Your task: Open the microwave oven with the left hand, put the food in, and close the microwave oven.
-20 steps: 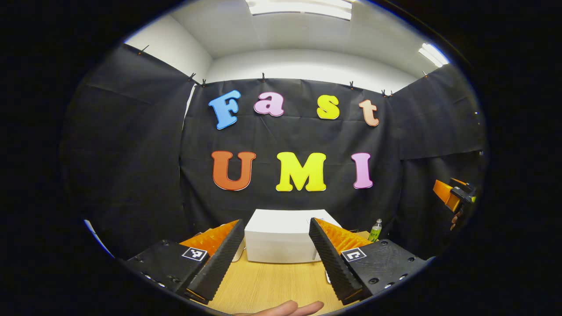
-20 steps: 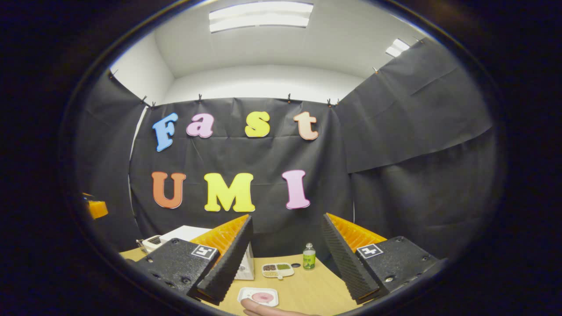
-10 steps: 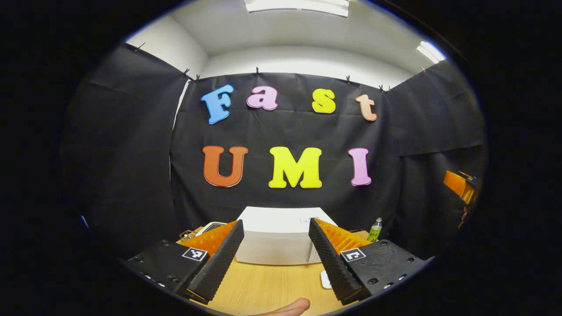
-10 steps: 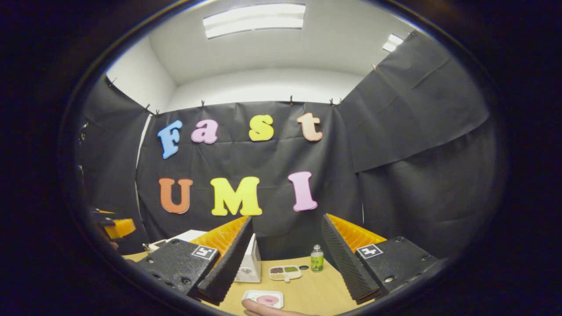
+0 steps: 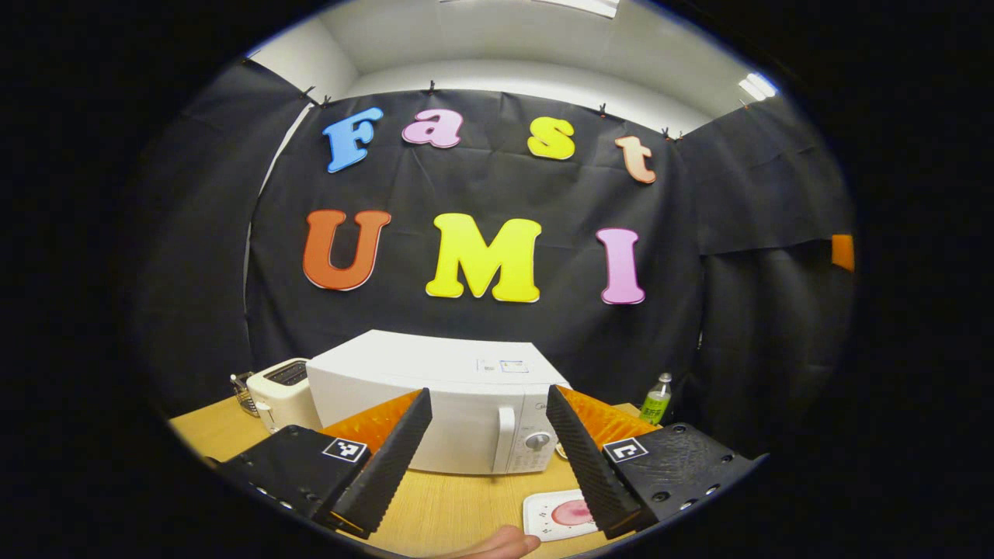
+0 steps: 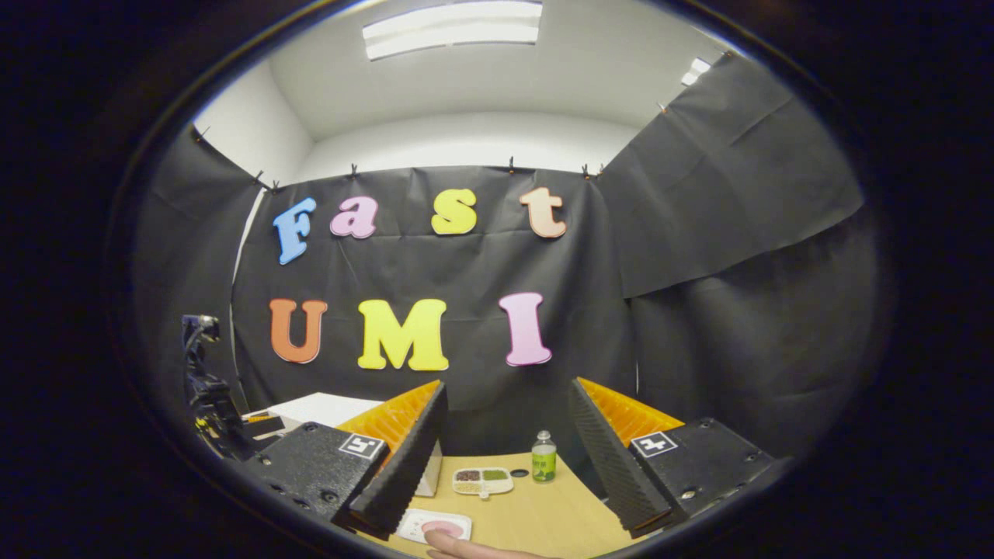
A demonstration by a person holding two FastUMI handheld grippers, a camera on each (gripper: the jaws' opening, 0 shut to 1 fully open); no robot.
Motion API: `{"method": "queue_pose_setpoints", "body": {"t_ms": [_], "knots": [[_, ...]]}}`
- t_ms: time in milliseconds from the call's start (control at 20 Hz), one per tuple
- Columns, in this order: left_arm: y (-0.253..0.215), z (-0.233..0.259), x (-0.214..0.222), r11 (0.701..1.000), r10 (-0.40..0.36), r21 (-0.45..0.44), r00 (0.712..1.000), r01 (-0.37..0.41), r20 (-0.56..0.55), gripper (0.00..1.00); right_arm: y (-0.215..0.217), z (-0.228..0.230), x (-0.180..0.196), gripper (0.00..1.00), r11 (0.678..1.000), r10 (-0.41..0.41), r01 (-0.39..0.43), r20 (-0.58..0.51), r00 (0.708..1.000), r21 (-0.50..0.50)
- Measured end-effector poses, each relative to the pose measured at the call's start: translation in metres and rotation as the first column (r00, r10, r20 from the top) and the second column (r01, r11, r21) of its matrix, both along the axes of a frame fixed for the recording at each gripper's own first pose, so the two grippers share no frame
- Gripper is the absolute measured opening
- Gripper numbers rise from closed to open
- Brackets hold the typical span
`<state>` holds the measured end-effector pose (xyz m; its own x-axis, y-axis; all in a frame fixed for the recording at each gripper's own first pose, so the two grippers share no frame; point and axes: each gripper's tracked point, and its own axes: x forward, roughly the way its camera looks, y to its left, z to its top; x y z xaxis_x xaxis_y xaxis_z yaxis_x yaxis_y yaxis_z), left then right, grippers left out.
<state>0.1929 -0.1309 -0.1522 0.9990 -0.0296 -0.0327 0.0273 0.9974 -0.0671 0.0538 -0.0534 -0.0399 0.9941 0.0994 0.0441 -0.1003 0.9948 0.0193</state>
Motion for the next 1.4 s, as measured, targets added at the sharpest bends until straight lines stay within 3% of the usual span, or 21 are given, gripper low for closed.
{"method": "queue_pose_setpoints", "body": {"t_ms": [50,100,150,200,350,400,450,500,700,750,800,850,900,950,1000,1050,1100,1150,1200,1300,1400], "knots": [[-0.002,-0.013,0.016,1.0,0.01,-0.006,1.0,-0.01,-0.001,0.94,-0.005,-0.007,0.006,0.91,1.0,-0.014,0.014,-0.003,1.0,-0.007],[-0.006,-0.025,0.032,1.0,0.011,0.0,1.0,-0.011,-0.007,0.93,-0.009,-0.014,0.011,0.91,1.0,-0.021,0.021,-0.012,1.0,-0.009],[-0.009,-0.038,0.046,1.0,0.019,0.012,1.0,-0.019,-0.016,0.78,-0.011,-0.021,0.015,0.91,1.0,-0.018,0.017,-0.025,1.0,-0.009],[-0.011,-0.053,0.059,1.0,0.015,0.019,0.999,-0.014,-0.04,0.92,-0.011,-0.028,0.019,0.91,1.0,-0.006,0.005,-0.037,0.999,-0.008],[-0.015,-0.091,0.086,0.999,0.028,0.043,0.996,-0.024,-0.09,0.89,-0.018,-0.04,0.031,0.92,1.0,0.006,-0.007,-0.04,0.999,-0.02],[-0.021,-0.102,0.095,0.999,0.018,0.042,0.995,-0.014,-0.094,0.76,-0.022,-0.044,0.035,0.91,1.0,0.002,-0.003,-0.034,0.999,-0.026],[-0.024,-0.109,0.102,0.999,0.011,0.031,0.996,-0.008,-0.091,0.87,-0.025,-0.048,0.038,0.91,1.0,0.0,-0.001,-0.029,1.0,-0.031],[-0.029,-0.12,0.109,1.0,-0.001,0.022,0.995,0.004,-0.1,0.87,-0.025,-0.054,0.042,1.0,0.999,0.003,-0.004,-0.031,1.0,-0.036],[-0.034,-0.148,0.124,0.997,0.012,0.076,0.991,-0.002,-0.133,0.85,-0.028,-0.075,0.049,0.92,0.999,0.021,-0.022,-0.047,0.999,-0.042],[-0.038,-0.153,0.129,0.994,0.004,0.111,0.99,0.012,-0.138,0.7,-0.029,-0.077,0.051,0.92,0.999,0.023,-0.025,-0.04,0.999,-0.046],[-0.038,-0.152,0.13,0.99,0.017,0.14,0.992,0.001,-0.126,0.69,-0.03,-0.079,0.053,0.91,0.998,0.022,-0.024,-0.035,0.999,-0.053],[-0.039,-0.153,0.129,0.99,0.015,0.14,0.993,0.002,-0.119,0.68,-0.03,-0.082,0.054,1.0,0.998,0.02,-0.022,-0.035,0.999,-0.058],[-0.038,-0.154,0.128,0.992,0.017,0.129,0.993,-0.001,-0.119,0.67,-0.03,-0.085,0.055,0.91,0.998,0.021,-0.023,-0.039,0.999,-0.06],[-0.038,-0.152,0.127,0.995,0.013,0.102,0.993,-0.001,-0.115,0.65,-0.029,-0.089,0.056,1.0,0.998,0.024,-0.027,-0.047,0.999,-0.054],[-0.039,-0.15,0.123,0.999,0.002,0.052,0.993,0.004,-0.115,0.65,-0.029,-0.092,0.058,0.92,0.999,0.028,-0.031,-0.059,0.998,-0.044],[-0.04,-0.155,0.129,1.0,-0.007,0.002,0.992,0.008,-0.129,0.32,-0.029,-0.097,0.059,0.92,0.999,0.032,-0.035,-0.07,0.997,-0.036],[-0.043,-0.156,0.131,1.0,-0.01,-0.023,0.99,0.007,-0.142,0.36,-0.029,-0.1,0.058,0.92,0.999,0.034,-0.036,-0.077,0.996,-0.034],[-0.043,-0.155,0.128,1.0,-0.001,-0.012,0.989,-0.001,-0.15,0.19,-0.032,-0.103,0.06,0.92,0.999,0.029,-0.032,-0.08,0.996,-0.036],[-0.043,-0.153,0.127,1.0,0.016,0.029,0.988,-0.012,-0.153,0.24,-0.034,-0.105,0.06,1.0,0.999,0.022,-0.025,-0.082,0.996,-0.039],[-0.041,-0.152,0.124,0.994,0.05,0.1,0.989,-0.036,-0.14,0.14,-0.035,-0.108,0.059,1.0,0.999,0.022,-0.026,-0.091,0.996,-0.04],[-0.042,-0.155,0.126,0.997,0.037,0.071,0.988,-0.027,-0.151,0.13,-0.036,-0.109,0.057,0.92,0.999,0.023,-0.026,-0.096,0.995,-0.04]]}}
